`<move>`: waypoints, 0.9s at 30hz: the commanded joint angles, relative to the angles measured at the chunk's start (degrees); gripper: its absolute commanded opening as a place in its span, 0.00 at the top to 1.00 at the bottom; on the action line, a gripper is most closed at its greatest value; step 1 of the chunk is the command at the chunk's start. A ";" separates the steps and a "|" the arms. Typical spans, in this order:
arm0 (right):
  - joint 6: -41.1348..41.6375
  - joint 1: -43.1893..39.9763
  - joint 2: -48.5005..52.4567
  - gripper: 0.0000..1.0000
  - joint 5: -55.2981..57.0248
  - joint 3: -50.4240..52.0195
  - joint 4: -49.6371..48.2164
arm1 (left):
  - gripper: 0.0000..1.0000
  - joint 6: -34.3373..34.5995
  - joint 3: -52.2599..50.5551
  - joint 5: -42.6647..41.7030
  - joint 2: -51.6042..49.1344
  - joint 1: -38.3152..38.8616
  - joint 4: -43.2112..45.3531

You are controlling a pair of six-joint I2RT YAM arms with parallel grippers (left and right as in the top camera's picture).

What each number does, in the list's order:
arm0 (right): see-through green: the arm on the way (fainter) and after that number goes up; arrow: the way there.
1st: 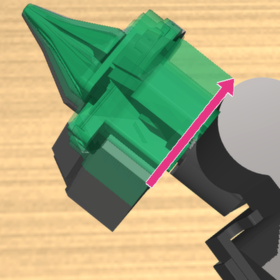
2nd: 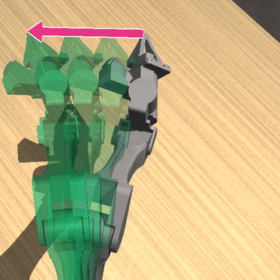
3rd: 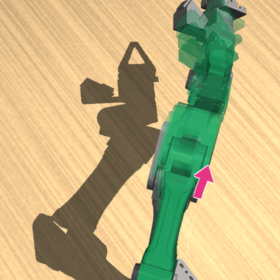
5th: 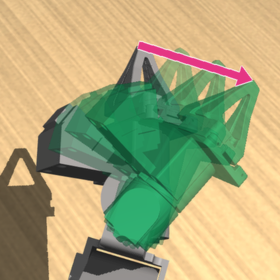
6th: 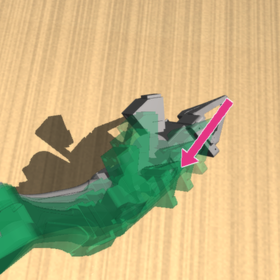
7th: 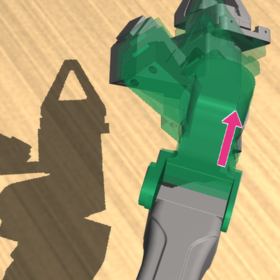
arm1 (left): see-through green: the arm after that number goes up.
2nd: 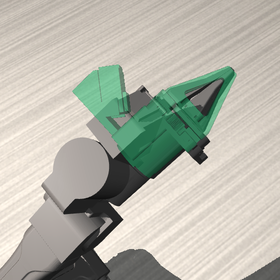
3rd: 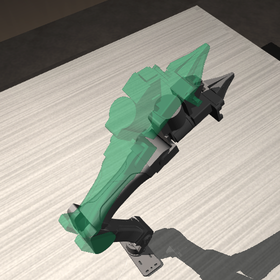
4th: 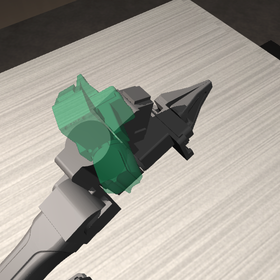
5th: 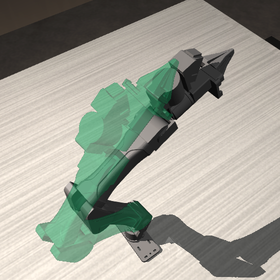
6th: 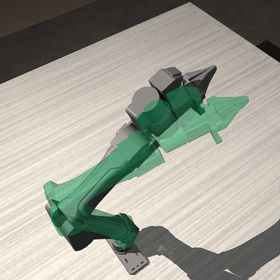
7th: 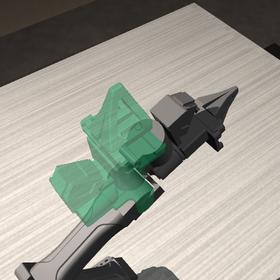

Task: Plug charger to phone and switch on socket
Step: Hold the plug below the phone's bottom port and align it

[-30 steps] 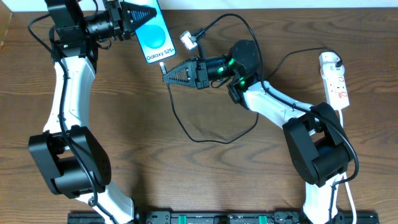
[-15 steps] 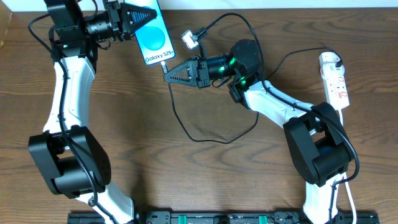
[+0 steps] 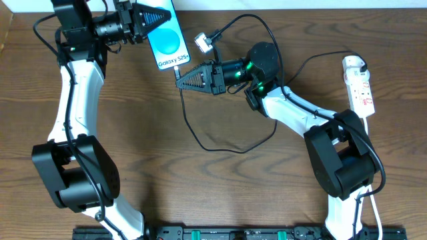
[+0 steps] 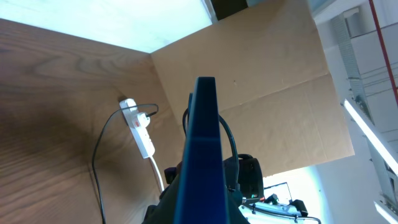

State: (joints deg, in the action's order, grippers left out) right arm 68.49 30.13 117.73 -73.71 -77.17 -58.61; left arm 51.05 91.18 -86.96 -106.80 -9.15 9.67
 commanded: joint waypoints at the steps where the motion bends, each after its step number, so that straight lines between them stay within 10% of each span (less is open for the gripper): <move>1: 0.28 -0.52 -0.09 0.99 1.77 -0.46 -0.31 | 0.93 0.07 -0.20 -2.60 1.25 0.39 0.55; 27: 5.51 -0.57 -0.09 0.99 4.35 -0.46 -0.35 | 0.93 -1.90 -0.20 -3.08 1.25 0.39 0.52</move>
State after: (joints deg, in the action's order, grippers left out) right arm 72.07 30.13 117.73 -73.47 -77.17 -58.61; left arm 50.35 91.18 -87.13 -106.80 -9.15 9.69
